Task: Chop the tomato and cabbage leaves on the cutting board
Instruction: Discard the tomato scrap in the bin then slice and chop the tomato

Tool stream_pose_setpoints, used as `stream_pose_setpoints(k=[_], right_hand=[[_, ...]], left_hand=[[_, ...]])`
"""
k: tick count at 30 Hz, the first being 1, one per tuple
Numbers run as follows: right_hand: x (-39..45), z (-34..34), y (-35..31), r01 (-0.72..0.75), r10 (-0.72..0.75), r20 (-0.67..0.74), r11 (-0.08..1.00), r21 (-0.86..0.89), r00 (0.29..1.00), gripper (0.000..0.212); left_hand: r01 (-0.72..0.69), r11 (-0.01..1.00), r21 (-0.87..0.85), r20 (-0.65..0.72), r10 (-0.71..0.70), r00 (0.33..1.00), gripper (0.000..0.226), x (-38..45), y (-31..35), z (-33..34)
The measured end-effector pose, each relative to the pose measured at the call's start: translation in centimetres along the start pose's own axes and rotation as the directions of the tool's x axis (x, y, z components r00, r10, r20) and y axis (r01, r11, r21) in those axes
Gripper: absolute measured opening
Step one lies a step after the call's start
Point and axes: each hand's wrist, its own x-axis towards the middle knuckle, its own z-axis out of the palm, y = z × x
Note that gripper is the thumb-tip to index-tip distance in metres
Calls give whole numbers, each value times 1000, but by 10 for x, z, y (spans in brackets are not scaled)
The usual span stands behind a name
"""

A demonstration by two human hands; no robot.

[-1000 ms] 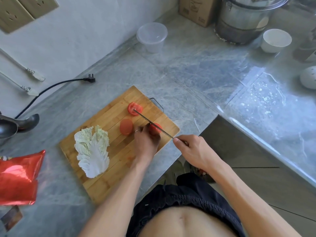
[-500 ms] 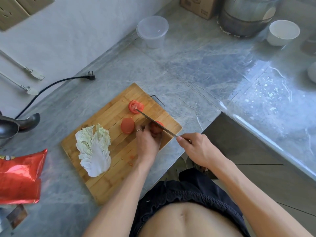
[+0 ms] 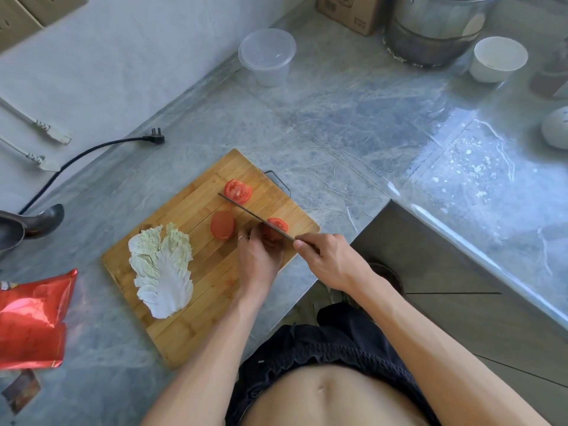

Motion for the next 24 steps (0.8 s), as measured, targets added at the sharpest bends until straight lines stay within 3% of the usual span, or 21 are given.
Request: stream_pose_setpoints(k=[3, 9, 20, 24], right_hand=[[4, -2, -6, -17, 17, 3, 1000, 1, 1000, 42], [0, -12, -7, -54, 53, 21, 998, 31, 998, 42], [-25, -10, -7, 2, -3, 12, 997, 80, 1000, 39], [-24, -8, -7, 8, -8, -1, 998, 63, 1000, 46]], left_hand=[[44, 999, -21, 10, -44, 999, 36, -3, -1, -2], [136, 989, -52, 1, -136, 991, 36, -5, 9, -9], [83, 996, 9, -18, -83, 996, 19, -1, 10, -6], [73, 997, -3, -38, -73, 997, 17, -2, 7, -6]])
